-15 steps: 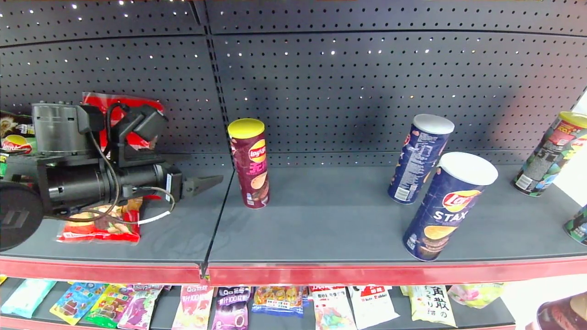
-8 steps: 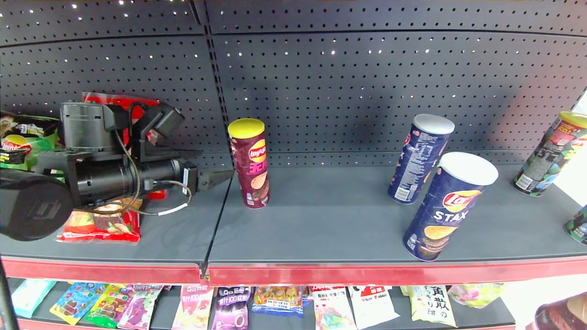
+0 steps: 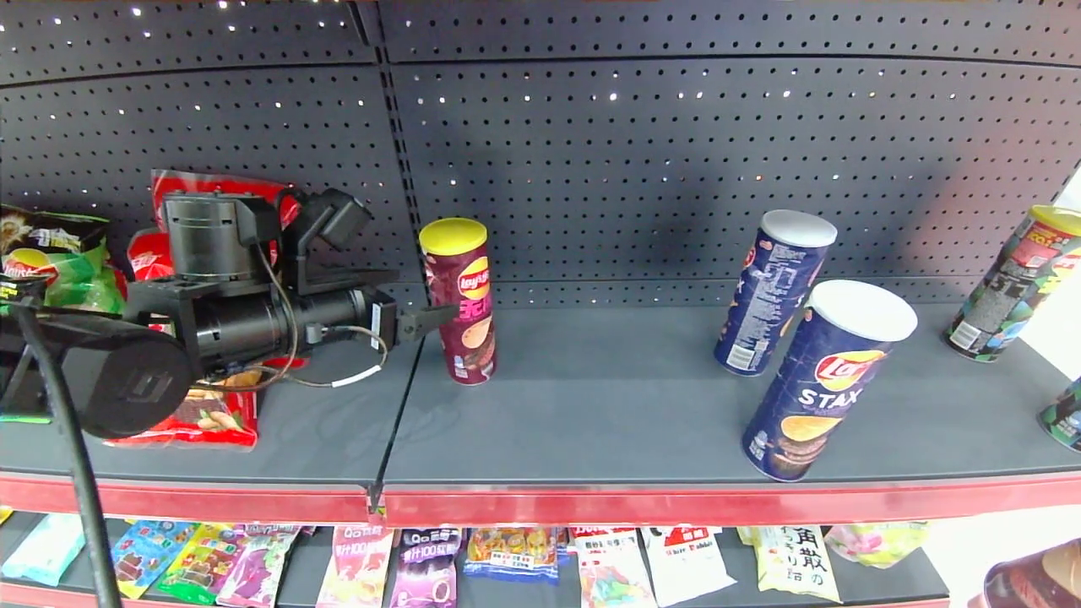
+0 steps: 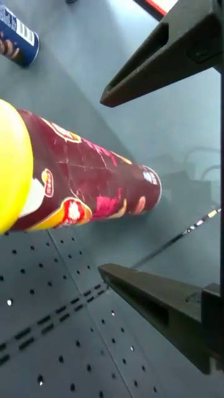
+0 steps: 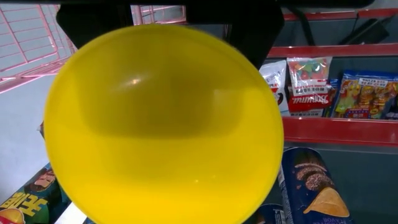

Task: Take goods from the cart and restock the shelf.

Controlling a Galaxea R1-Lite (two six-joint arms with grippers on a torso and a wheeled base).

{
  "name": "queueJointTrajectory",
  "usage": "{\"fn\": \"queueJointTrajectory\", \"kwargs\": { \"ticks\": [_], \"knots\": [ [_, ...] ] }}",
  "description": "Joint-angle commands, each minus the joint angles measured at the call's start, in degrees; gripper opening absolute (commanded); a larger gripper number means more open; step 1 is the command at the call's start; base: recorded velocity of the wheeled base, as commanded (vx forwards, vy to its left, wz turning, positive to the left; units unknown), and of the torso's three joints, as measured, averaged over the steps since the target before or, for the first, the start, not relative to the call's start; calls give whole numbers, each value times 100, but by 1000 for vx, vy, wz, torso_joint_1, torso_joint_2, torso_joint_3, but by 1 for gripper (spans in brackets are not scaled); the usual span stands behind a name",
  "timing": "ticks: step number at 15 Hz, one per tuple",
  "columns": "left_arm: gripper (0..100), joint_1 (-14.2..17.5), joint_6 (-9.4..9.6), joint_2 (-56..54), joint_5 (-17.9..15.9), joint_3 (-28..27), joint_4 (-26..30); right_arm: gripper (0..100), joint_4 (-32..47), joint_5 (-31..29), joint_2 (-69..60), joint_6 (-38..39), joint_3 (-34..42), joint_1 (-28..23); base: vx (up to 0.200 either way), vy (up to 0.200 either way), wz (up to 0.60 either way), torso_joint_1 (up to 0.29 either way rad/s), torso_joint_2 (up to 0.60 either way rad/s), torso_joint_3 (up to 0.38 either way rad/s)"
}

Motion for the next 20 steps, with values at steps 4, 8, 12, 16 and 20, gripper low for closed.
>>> {"fn": "queueJointTrajectory", "kwargs": {
  "ticks": [4,8,12,16,20],
  "knots": [
    [100,-280,-30,407,74,-460,2,0,1,1,10,1,-1,-5,0,0,0,0,0,0],
    [100,-464,-47,574,303,-663,2,0,1,1,10,10,-1,-5,0,0,0,0,0,0],
    [100,-649,-373,645,619,-803,2,0,1,1,36,10,-1,-14,0,0,0,0,0,0],
    [100,-754,-408,794,760,-926,-7,0,1,1,36,19,-1,-14,0,0,0,0,0,0],
    [100,-825,-417,917,883,-1120,-7,0,1,1,45,28,-1,-23,0,0,0,0,0,0]
  ]
}}
